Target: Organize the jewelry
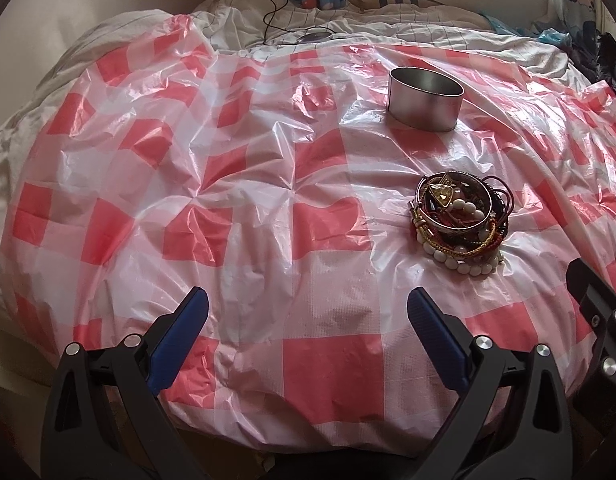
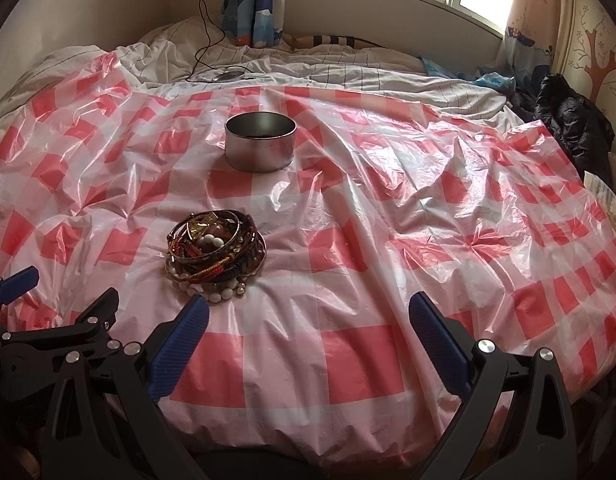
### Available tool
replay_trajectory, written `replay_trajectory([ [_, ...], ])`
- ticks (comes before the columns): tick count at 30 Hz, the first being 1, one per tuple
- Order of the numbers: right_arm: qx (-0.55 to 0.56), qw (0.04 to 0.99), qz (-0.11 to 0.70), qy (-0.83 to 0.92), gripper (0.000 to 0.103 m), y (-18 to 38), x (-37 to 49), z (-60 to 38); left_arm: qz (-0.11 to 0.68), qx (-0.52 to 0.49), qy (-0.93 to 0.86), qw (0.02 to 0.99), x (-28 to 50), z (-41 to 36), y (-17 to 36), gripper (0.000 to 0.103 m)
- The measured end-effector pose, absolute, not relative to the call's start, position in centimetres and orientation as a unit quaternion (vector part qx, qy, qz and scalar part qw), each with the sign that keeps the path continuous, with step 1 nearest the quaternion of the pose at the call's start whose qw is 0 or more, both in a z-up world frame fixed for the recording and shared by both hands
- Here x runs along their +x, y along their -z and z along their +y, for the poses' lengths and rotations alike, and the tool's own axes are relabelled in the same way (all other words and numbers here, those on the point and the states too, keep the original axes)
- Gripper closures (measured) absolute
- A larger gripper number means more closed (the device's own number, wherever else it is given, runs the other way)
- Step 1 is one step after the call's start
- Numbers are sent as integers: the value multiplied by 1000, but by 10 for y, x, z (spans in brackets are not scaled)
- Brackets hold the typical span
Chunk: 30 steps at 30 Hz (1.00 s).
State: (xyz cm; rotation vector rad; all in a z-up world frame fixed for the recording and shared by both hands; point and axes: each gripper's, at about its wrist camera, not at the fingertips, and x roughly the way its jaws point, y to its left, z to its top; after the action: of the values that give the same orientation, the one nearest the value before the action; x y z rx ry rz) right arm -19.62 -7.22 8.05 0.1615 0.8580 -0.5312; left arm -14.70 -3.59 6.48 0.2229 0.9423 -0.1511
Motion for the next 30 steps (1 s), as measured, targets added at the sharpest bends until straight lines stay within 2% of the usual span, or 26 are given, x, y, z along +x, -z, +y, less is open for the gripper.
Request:
replay_trajectory([
  [30, 83, 866, 420, 259, 7, -78, -200, -78, 446, 105, 59, 887, -153, -33, -67, 7],
])
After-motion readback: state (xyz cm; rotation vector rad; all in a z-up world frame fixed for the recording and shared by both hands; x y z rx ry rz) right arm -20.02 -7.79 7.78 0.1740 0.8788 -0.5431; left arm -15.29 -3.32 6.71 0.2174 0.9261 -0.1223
